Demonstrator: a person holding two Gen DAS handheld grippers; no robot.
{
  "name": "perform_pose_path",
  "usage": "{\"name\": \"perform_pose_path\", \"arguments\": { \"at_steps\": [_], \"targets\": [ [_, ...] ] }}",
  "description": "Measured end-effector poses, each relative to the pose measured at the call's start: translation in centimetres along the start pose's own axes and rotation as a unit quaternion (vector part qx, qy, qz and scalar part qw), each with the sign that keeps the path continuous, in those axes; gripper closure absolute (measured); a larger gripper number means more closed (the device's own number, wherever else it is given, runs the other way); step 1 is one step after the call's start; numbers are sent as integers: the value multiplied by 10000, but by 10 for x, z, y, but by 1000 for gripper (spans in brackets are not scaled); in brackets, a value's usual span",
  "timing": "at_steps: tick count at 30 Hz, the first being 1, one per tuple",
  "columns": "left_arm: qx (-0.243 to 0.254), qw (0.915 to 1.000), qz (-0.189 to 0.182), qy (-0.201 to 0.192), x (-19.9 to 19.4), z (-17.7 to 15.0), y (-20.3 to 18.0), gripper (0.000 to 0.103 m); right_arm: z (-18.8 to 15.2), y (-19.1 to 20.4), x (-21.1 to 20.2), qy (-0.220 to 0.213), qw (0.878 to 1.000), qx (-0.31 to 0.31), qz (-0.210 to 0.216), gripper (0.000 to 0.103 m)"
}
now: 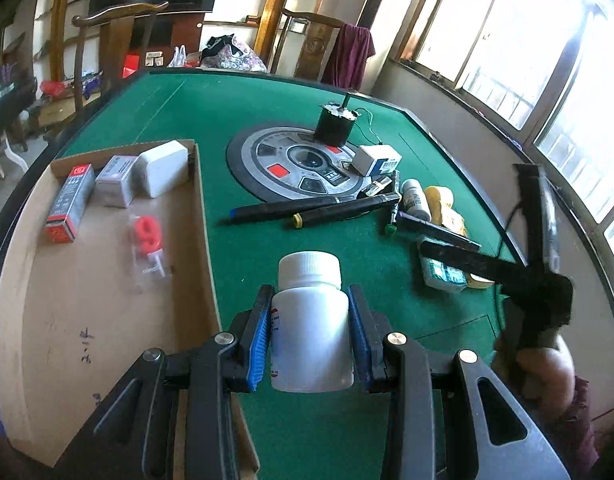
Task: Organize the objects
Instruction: 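Carry the pill bottle toward the tray while the right gripper grasps the blue tissue pack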
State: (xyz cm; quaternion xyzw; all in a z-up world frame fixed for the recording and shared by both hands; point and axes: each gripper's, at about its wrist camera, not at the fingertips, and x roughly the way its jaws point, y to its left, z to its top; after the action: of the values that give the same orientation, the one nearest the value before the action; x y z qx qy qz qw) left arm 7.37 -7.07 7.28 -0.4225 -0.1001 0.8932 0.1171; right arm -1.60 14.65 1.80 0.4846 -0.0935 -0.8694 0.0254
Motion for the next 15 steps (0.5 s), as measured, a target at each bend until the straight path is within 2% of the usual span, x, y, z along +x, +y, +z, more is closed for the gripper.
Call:
{"name": "perform_pose_path", "arguments": {
  "at_steps": [5,7,11,13,14,15],
  "targets": [
    [-204,9998,-34,-2,-2,-5,12,72,-8,15,4,-132,9979,-393,-501,41],
    [-274,9996,-27,-2,-3,-6,17,72,-11,16,3,-200,9969,-492,-574,49],
    [-387,9993,-1,-20,-5,-10,26,72,-16,11,-4,-185,9988,-407,-218,57],
    [-448,9990,21,-51,-8,-12,32,72,-18,6,-9,-143,9994,-308,11,58],
    [-472,9989,30,-66,-9,-12,35,72,-20,4,-12,-118,9995,-246,154,61],
    [-505,9987,44,-81,-10,-13,38,72,-21,2,-15,-85,9994,-179,294,71]
  ]
}}
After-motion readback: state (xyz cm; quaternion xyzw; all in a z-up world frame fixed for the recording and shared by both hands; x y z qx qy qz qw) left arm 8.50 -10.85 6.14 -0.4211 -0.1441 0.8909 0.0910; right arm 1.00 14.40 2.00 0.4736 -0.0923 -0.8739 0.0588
